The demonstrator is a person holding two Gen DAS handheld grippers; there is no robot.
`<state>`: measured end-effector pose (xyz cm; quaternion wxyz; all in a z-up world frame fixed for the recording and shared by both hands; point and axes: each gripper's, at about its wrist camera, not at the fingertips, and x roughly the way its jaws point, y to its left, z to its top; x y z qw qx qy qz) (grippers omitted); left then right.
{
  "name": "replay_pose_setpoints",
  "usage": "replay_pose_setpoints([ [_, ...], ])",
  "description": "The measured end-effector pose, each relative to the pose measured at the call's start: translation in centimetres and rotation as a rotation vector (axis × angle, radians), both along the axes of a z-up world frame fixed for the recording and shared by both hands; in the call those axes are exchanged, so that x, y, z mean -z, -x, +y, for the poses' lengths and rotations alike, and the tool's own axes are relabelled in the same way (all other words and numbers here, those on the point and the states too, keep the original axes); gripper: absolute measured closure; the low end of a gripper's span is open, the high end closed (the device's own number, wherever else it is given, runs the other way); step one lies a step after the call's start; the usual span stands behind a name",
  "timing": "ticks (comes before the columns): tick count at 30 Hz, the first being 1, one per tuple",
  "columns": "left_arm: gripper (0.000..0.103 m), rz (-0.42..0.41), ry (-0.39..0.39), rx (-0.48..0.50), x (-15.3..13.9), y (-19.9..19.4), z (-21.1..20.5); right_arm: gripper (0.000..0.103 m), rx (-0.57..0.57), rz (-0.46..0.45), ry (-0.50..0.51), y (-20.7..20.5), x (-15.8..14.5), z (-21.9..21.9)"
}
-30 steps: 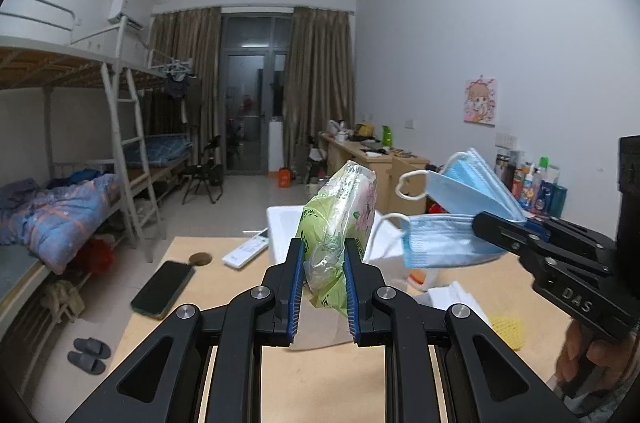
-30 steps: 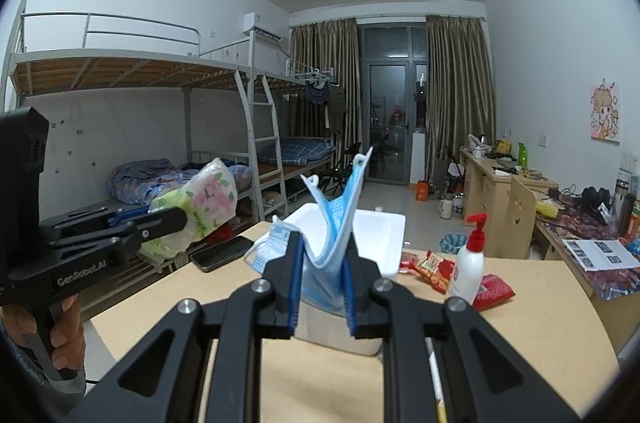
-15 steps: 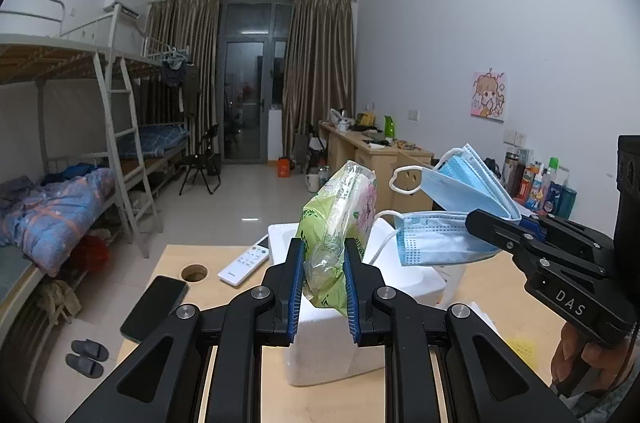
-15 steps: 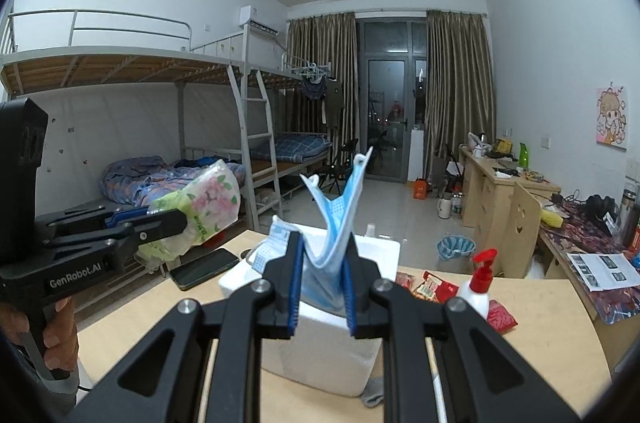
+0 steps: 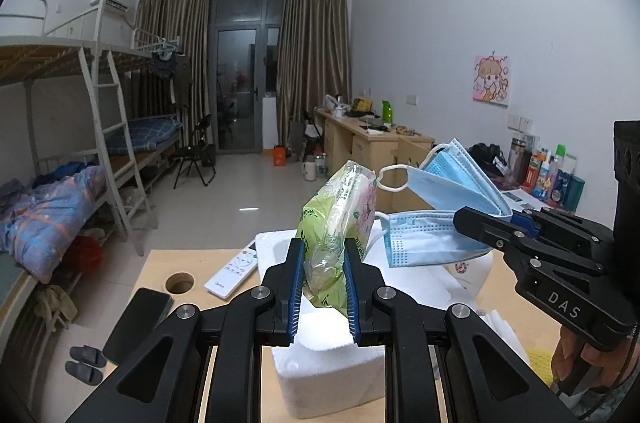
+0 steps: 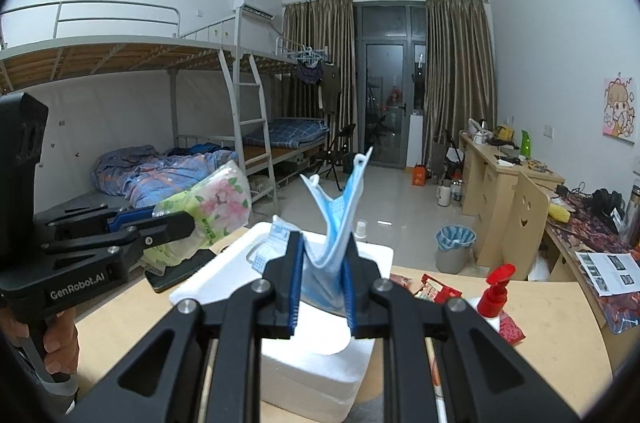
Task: Organize soft objects
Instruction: 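Lift the green tissue pack and blue masks and carry both over the foam box, then open the left tool to drop the tissue pack while the right tool lowers the masks into the box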
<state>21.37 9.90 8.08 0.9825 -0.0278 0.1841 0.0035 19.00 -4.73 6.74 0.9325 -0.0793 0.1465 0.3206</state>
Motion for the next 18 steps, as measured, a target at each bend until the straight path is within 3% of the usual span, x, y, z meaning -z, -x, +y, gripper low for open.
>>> replay_pose_setpoints([
  [18,0.083,0.067,-0.034,0.048,2.6,-5.5,-0.5,0.082,0.048,0.032,0.010,-2.7,0.9,0.8],
])
